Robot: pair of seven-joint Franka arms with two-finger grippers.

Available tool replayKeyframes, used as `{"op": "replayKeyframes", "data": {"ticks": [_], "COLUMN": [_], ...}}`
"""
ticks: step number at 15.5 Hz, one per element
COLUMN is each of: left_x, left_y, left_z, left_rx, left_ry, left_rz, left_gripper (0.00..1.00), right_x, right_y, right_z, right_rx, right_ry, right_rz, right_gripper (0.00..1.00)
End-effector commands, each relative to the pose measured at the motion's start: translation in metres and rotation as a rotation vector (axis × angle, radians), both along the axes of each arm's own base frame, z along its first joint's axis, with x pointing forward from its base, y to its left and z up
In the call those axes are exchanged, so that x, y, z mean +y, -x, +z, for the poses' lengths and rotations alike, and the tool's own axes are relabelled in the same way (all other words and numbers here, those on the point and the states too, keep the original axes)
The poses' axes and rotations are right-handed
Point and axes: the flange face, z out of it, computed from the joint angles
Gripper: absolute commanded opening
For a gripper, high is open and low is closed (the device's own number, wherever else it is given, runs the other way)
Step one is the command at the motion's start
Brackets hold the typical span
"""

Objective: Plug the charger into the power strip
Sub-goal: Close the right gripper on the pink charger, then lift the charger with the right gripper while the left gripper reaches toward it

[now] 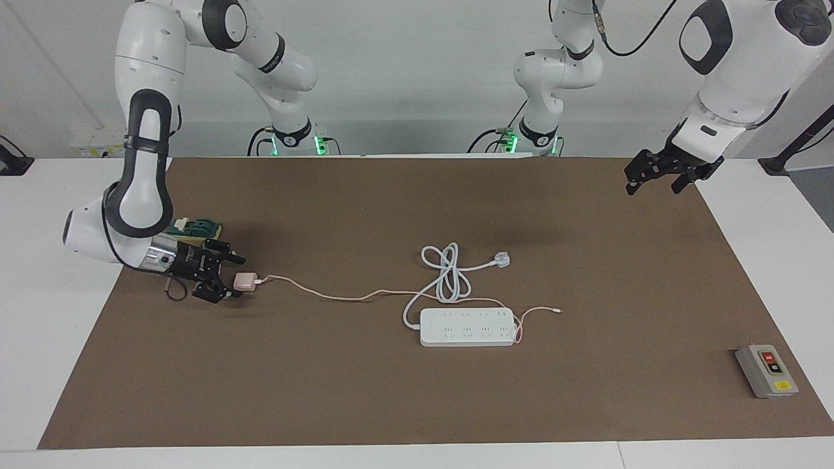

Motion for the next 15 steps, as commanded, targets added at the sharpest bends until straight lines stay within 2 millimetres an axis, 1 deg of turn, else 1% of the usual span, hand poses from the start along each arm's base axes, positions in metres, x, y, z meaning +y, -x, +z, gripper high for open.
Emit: {"op": "replayKeyframes", "data": {"ticks": [1,3,4,5,6,7,8,10,11,12,13,15], "left_x": [-0.004,-0.009,-0.013,-0.013,-0.013,-0.013,-0.013,-0.013,-0.014,-0.015,-0.018,-0.02], "left_y": [0.006,0.006,0.007,0.007,0.007,0.008,0.008,0.008,0.009,0.009,0.009,0.01], "left_z": [0.001,0.001,0.002,0.002,0.001,0.001,0.001,0.001,0.0,0.0,0.002,0.001], "left_rx": [-0.014,-0.017,-0.018,-0.017,-0.011,-0.009,-0.009,-0.007,-0.004,-0.003,-0.006,0.004], "left_ry": [0.008,0.008,0.008,0.008,0.008,0.008,0.008,0.008,0.008,0.008,0.008,0.05], "left_rz": [-0.018,-0.027,-0.034,-0.038,-0.038,-0.038,-0.036,-0.039,-0.039,-0.036,-0.041,-0.042], "left_gripper": [1.0,1.0,1.0,1.0,1.0,1.0,1.0,1.0,1.0,1.0,1.0,1.0], "right_x": [0.0,0.0,0.0,0.0,-0.001,-0.002,0.0,0.0,-0.001,-0.001,0.0,-0.001], "right_y": [0.004,0.006,0.008,0.009,0.011,0.013,0.014,0.013,0.013,0.013,0.012,0.01], "right_z": [-0.006,-0.01,-0.012,-0.014,-0.017,-0.021,-0.022,-0.022,-0.022,-0.022,-0.021,-0.02], "right_rx": [-0.038,-0.04,-0.039,-0.039,-0.044,-0.051,-0.051,-0.055,-0.058,-0.064,-0.071,-0.076], "right_ry": [-0.018,-0.012,-0.01,-0.012,-0.009,-0.007,-0.015,-0.015,-0.013,-0.012,-0.009,-0.002], "right_rz": [0.011,0.008,0.006,0.006,0.003,-0.003,-0.01,-0.011,-0.01,-0.005,-0.001,-0.006], "right_gripper": [1.0,1.0,0.95,0.92,0.91,0.87,0.81,0.57,0.39,0.06,0.0,0.0]}}
